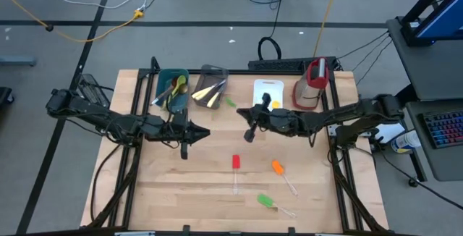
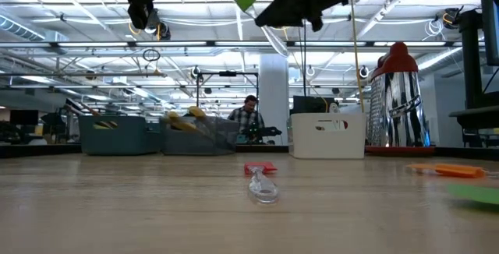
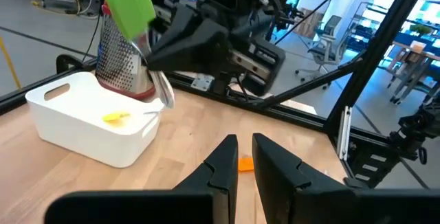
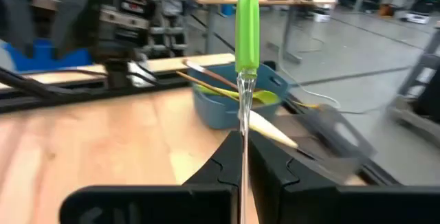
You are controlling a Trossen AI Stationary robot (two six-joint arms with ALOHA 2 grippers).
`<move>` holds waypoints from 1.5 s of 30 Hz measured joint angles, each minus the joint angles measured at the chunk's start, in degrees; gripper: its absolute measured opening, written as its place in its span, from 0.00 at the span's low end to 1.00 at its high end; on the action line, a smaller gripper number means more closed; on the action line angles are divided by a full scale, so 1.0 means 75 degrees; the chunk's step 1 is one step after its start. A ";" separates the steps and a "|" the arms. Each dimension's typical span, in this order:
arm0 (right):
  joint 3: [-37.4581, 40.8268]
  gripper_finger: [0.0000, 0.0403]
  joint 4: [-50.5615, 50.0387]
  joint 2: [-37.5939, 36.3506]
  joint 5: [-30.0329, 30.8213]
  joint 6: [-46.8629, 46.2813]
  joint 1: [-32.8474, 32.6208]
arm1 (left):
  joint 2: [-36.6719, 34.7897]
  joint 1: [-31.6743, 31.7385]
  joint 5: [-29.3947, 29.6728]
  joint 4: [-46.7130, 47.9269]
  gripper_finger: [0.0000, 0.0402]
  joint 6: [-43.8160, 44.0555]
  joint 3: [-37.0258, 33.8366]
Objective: Pick & Place Kitchen Items
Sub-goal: Put the left green spatula into the white bin
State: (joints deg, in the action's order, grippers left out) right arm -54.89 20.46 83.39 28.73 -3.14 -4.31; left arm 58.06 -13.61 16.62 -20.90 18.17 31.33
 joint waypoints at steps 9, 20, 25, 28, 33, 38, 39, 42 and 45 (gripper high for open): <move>0.0000 0.01 -0.1187 -0.0460 0.0425 -0.0070 0.0455 | 0.0000 0.0003 0.0003 0.0032 0.11 0.0017 0.0000; 0.0000 0.01 -0.2364 -0.0466 0.0425 -0.0697 0.1443 | 0.0000 0.0003 0.0007 0.0117 0.11 0.0012 0.0006; 0.0000 0.01 -0.3203 -0.0466 0.0425 -0.1404 0.1829 | 0.0000 0.0003 0.0202 0.0189 0.11 0.0012 0.0006; 0.0000 0.01 -0.3631 -0.0463 0.0426 -0.1815 0.2003 | 0.0000 0.0011 0.0295 0.0198 0.11 0.0012 0.0006; 0.0003 0.01 -0.4097 -0.0463 0.0401 -0.2343 0.2285 | 0.0000 0.0009 0.0399 0.0198 0.11 0.0009 0.0006; 0.0080 0.01 -0.4377 -0.0460 0.0380 -0.2923 0.2530 | 0.0000 0.0009 0.0399 0.0198 0.11 0.0009 0.0006; 0.0162 0.01 -0.4303 -0.0460 0.0381 -0.2966 0.2561 | 0.0000 0.0009 0.0399 0.0198 0.11 0.0009 0.0006; 0.0493 0.01 -0.4127 -0.0460 0.0367 -0.3221 0.2651 | 0.0000 0.0009 0.0399 0.0195 0.11 0.0009 0.0006; 0.0957 0.01 -0.3764 -0.0460 0.0364 -0.3460 0.2730 | 0.0000 0.0009 0.0399 0.0195 0.11 0.0009 0.0006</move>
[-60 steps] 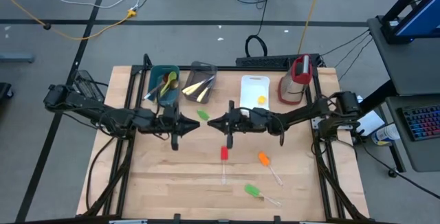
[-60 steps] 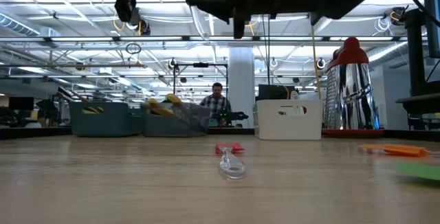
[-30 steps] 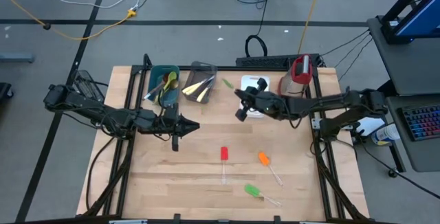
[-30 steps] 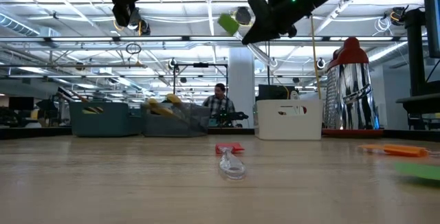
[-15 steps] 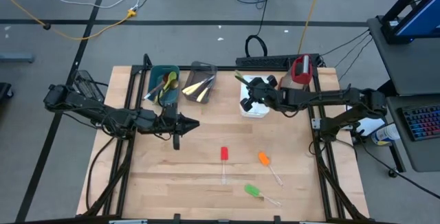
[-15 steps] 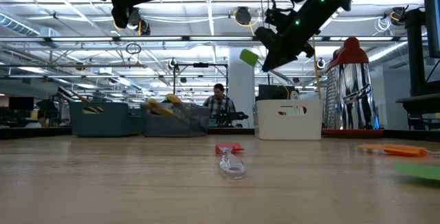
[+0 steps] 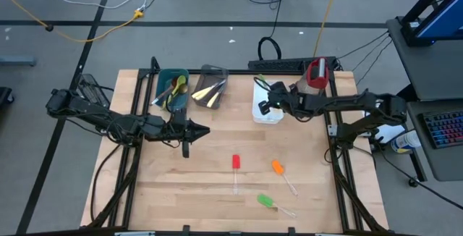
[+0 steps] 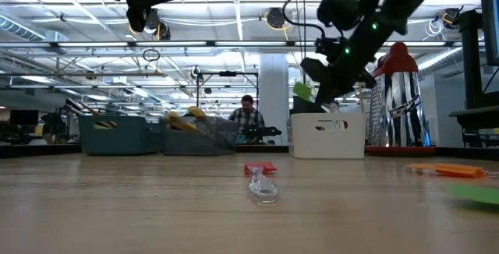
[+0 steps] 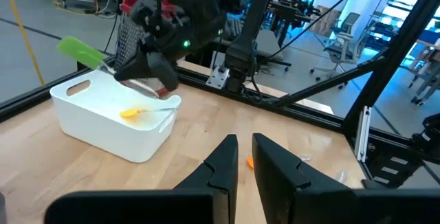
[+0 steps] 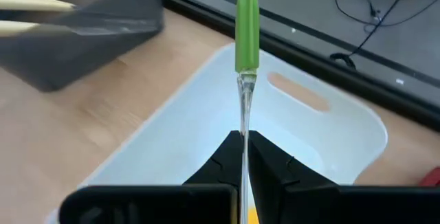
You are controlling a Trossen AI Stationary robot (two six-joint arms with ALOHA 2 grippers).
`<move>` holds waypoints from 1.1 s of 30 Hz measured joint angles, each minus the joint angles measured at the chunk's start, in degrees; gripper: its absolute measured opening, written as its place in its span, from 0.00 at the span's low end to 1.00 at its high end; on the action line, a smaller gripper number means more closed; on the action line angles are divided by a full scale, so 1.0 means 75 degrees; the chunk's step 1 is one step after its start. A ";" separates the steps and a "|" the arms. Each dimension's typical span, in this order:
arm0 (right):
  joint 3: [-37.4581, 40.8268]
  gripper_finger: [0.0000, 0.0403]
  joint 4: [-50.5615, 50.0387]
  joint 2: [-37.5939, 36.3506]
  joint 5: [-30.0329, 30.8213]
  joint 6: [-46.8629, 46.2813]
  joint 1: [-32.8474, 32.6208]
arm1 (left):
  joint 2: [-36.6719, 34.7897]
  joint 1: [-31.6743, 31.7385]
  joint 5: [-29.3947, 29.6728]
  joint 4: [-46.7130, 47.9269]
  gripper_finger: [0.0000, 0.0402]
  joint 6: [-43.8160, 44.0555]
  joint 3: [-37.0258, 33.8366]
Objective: Pick & Place Kitchen Items
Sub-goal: Put the left green spatula into the white bin, then put the orange spatula into the white bin
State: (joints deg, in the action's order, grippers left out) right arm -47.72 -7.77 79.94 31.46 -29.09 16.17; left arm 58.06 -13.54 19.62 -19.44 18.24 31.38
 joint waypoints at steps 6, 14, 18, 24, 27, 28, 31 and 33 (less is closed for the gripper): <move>0.1126 0.01 0.1961 0.0002 -0.0210 -0.0261 0.0070 | 0.0000 0.0000 0.0006 -0.0012 0.11 0.0000 0.0000; 0.1960 0.01 0.3038 0.0003 -0.0623 -0.0528 0.0132 | 0.0000 0.0000 0.0386 -0.0017 0.11 0.0000 0.0000; 0.2022 0.01 0.2576 0.0003 -0.1052 -0.1073 0.0200 | 0.0000 0.0000 0.0399 -0.0017 0.11 0.0012 0.0000; 0.2026 0.03 0.2084 0.0003 -0.1219 -0.1387 0.0203 | 0.0000 0.0000 0.0399 -0.0017 0.11 0.0006 0.0000; 0.2026 0.07 0.2107 0.0003 -0.1216 -0.1380 0.0206 | 0.0000 0.0000 0.0399 -0.0017 0.11 0.0003 0.0000; 0.2026 0.08 0.2109 0.0003 -0.1214 -0.1370 0.0206 | 0.0000 0.0000 0.0399 -0.0017 0.11 0.0003 0.0000; 0.2027 0.13 0.2166 0.0003 -0.1213 -0.1229 0.0206 | 0.0000 0.0000 0.0399 -0.0015 0.11 0.0000 0.0000; 0.2027 0.16 0.2171 0.0003 -0.1215 -0.1229 0.0203 | 0.0000 0.0000 0.0399 -0.0015 0.11 -0.0009 0.0000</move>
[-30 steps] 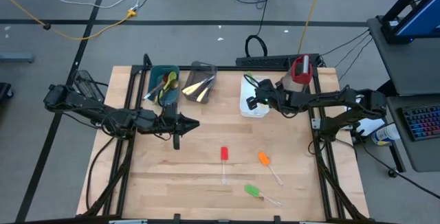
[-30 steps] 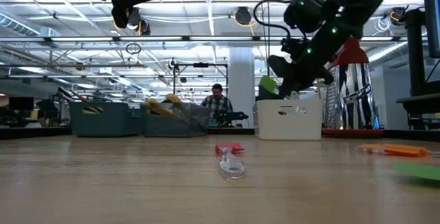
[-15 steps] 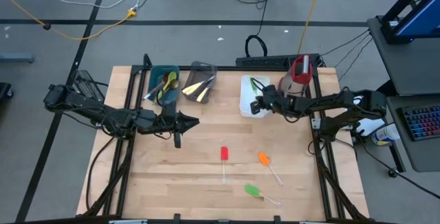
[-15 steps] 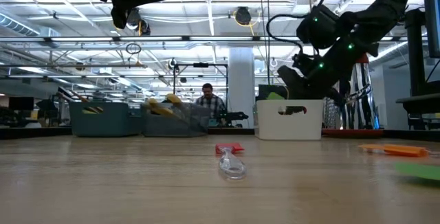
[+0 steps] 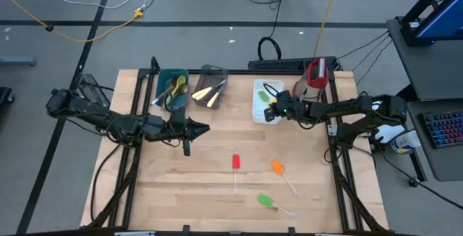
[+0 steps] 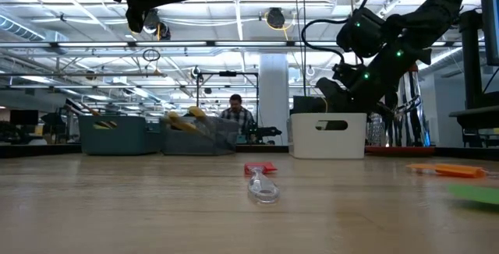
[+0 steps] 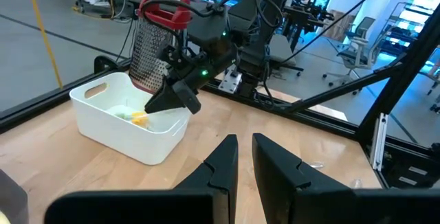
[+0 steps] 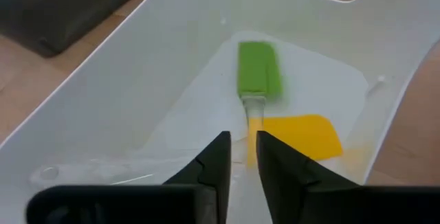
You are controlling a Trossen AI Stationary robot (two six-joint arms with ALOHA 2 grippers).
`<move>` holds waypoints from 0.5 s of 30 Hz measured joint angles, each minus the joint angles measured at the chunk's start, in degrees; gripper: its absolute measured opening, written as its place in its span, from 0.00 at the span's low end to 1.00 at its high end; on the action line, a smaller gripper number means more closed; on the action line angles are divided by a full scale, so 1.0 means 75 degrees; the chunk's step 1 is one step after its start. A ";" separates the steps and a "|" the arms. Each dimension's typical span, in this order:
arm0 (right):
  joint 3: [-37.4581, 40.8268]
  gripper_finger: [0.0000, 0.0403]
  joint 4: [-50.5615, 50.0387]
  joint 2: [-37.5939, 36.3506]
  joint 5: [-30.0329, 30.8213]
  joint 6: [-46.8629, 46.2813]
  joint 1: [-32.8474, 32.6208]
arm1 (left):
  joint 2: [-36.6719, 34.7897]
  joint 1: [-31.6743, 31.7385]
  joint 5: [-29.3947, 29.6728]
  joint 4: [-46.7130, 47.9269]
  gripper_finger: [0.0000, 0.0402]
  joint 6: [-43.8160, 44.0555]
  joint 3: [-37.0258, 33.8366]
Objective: Pick & Place Kitchen Items
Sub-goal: Put the orange spatula into the white bin
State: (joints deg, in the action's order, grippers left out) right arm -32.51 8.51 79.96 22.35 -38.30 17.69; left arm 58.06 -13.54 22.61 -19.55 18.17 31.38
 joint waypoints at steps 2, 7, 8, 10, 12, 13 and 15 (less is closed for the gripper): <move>0.0000 0.19 0.0009 0.0000 0.0000 0.0002 0.0000 | 0.0000 0.0000 0.0000 0.0002 0.11 -0.0004 0.0000; -0.0003 0.25 0.0044 0.0000 0.0002 0.0020 0.0000 | 0.0000 0.0000 0.0000 0.0005 0.11 -0.0061 0.0000; -0.0003 0.26 0.0044 0.0000 0.0003 0.0020 0.0000 | 0.0000 0.0000 0.0000 0.0006 0.11 -0.0063 0.0000; -0.0003 0.28 0.0078 0.0000 0.0003 0.0021 -0.0003 | 0.0000 0.0000 0.0000 0.0006 0.11 -0.0062 0.0000; -0.0003 0.28 0.0184 0.0000 0.0003 0.0023 -0.0016 | 0.0000 0.0000 0.0000 0.0006 0.11 -0.0061 0.0000; -0.0003 0.29 0.0273 0.0000 -0.0006 0.0055 -0.0017 | 0.0000 0.0000 0.0000 0.0007 0.11 -0.0061 0.0000; -0.0003 0.29 0.0586 0.0000 -0.0084 0.0228 -0.0017 | 0.0000 0.0000 0.0000 0.0009 0.11 -0.0061 0.0000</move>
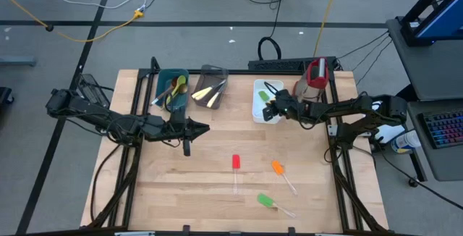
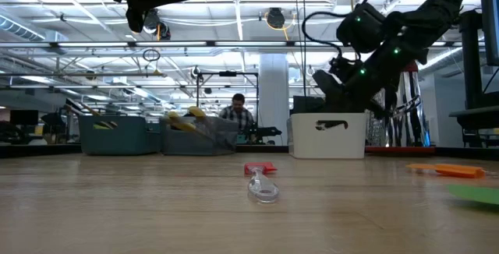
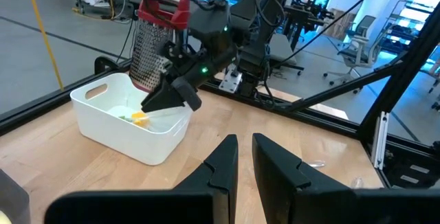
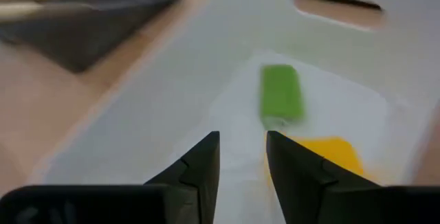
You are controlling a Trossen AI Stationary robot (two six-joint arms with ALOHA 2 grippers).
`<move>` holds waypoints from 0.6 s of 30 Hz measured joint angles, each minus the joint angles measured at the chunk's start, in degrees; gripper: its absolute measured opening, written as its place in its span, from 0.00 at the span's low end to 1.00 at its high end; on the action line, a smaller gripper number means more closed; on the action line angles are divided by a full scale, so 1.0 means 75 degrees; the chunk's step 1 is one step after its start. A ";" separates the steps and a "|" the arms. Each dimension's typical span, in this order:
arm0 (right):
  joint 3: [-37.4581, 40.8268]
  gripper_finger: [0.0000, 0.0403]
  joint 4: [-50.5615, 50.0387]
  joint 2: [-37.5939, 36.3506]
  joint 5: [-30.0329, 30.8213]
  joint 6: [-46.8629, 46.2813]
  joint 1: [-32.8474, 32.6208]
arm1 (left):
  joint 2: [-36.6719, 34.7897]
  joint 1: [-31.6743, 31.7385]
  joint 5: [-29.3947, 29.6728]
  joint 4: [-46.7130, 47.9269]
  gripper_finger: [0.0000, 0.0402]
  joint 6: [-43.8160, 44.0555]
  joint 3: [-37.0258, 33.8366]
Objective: Pick & Place Kitchen Items
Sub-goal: Put the orange spatula into the white bin
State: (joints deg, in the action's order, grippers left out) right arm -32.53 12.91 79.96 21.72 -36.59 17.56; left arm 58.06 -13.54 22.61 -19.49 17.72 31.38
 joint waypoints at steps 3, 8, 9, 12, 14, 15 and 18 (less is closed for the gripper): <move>0.0000 0.28 0.0601 0.0000 -0.0551 0.0495 0.0000 | 0.0000 0.0000 0.0000 0.0005 0.11 0.0000 0.0000; -0.0003 0.29 0.0971 0.0000 -0.1525 0.2044 -0.0006 | 0.0000 0.0000 0.0000 0.0060 0.11 0.0000 0.0000; -0.0003 0.30 0.0945 0.0000 -0.1533 0.2250 -0.0009 | 0.0000 0.0000 0.0000 0.0073 0.11 0.0000 0.0000; -0.0003 0.30 0.0860 0.0000 -0.1750 0.2543 0.0009 | 0.0000 0.0000 0.0000 0.0070 0.11 0.0003 0.0000; -0.0003 0.30 0.0693 0.0000 -0.2407 0.2553 0.0061 | 0.0000 0.0000 0.0000 0.0070 0.11 0.0003 0.0000; -0.0003 0.30 0.0613 0.0000 -0.2695 0.2518 0.0059 | -0.0001 0.0000 0.0000 0.0068 0.11 0.0003 0.0000; -0.0013 0.30 0.0434 -0.0009 -0.2862 0.2484 0.0058 | -0.0002 0.0003 0.0000 0.0064 0.11 0.0003 0.0000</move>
State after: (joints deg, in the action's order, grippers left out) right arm -32.64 16.16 79.90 0.26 -17.96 18.00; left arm 58.05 -13.52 22.61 -19.00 17.74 31.38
